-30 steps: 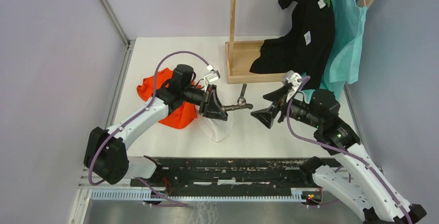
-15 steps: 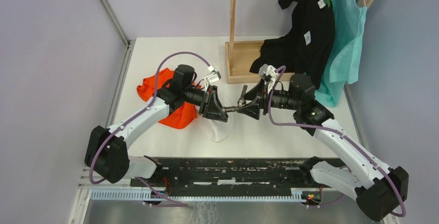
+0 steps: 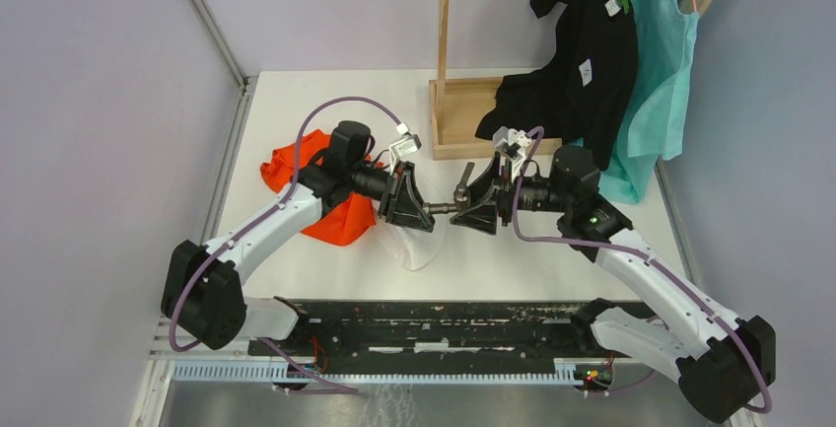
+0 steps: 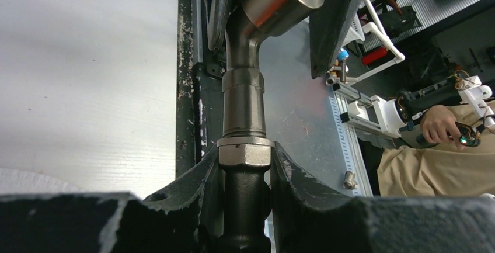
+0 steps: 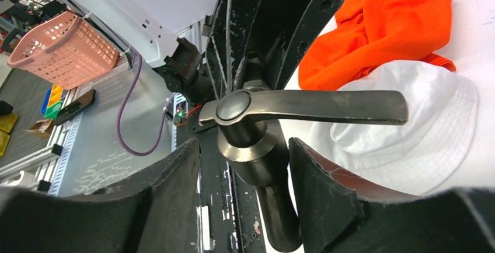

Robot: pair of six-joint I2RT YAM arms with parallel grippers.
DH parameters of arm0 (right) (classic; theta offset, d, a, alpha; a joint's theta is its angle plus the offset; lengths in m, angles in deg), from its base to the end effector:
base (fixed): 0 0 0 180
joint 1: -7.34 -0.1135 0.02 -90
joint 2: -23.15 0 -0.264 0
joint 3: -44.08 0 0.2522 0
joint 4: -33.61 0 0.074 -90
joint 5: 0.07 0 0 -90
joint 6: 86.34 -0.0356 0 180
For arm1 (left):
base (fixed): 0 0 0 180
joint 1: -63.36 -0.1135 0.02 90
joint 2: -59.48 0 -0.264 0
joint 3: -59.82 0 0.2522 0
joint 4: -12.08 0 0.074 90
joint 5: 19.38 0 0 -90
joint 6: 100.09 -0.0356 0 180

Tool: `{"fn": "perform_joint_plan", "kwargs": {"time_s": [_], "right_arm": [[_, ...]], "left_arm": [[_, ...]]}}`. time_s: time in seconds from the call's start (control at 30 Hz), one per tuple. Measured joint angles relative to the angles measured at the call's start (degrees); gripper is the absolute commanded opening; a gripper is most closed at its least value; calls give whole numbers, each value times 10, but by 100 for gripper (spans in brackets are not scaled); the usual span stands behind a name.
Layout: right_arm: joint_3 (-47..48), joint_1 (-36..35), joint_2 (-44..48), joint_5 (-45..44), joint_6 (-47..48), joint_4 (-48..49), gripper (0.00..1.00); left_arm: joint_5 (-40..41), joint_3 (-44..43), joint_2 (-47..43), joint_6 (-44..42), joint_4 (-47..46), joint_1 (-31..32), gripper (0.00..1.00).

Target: Install the water faucets

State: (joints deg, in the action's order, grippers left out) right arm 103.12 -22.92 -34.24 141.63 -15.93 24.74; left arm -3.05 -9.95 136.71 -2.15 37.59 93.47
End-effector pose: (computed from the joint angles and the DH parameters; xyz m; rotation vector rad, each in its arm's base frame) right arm 0.1804 0.1376 0.3311 -0.8842 1.6315 1.3837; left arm 0.2270 -0.1711 0.2925 1.1697 1.7855 -1.7502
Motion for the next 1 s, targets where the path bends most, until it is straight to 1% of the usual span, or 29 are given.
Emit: {"fn": "perform_joint_plan", "kwargs": {"time_s": [0.07, 0.13, 0.33, 0.43, 0.47, 0.5, 0.57, 0.6, 0.63, 0.7, 0.73, 0.77, 0.83, 0.87, 0.93, 1.0], "right_arm": [[-9, 0, 10, 4, -1, 3, 68], [-11, 0, 19, 9, 0, 4, 68], [-11, 0, 23, 18, 15, 3, 49], [-11, 0, 16, 22, 20, 4, 31], [-11, -1, 13, 23, 21, 5, 21], [-11, -1, 10, 24, 19, 6, 4], [-11, -1, 5, 24, 13, 12, 1], [-10, -1, 3, 26, 12, 16, 1], [-9, -1, 0, 26, 7, 18, 1], [-5, -1, -4, 23, -1, 17, 1], [-3, -1, -5, 20, -4, 17, 1], [-3, -1, -4, 13, -9, 16, 1], [-4, -4, -2, -3, -15, 9, 1], [-6, -5, 1, -15, -17, 7, 1], [-18, -8, 16, -39, -21, 5, 1], [-30, -8, 34, -57, -26, 7, 1]], "left_arm": [[-2, -1, 0, 0, 0, 0, 3], [-4, -2, 0, 0, 0, 0, 3], [-14, -5, 0, 0, -1, 0, 3], [-20, -5, 0, 0, -1, 0, 3], [-22, -5, 0, 0, -1, 1, 3], [-23, -5, 0, 0, 1, 2, 3], [-25, -5, 0, 0, 2, 1, 3], [-26, -5, 0, 0, 2, 1, 6], [-25, -6, 0, 0, 3, 1, 16], [-23, -6, 0, 2, 5, 0, 45], [-20, -7, 0, 7, 6, 0, 56], [-16, -8, 0, 12, 5, 0, 65], [-2, -14, 0, 24, 1, 0, 75], [9, -17, -2, 33, -3, 0, 82], [32, -17, -9, 48, -10, 0, 89], [53, -12, -25, 66, -25, 0, 92]]}}
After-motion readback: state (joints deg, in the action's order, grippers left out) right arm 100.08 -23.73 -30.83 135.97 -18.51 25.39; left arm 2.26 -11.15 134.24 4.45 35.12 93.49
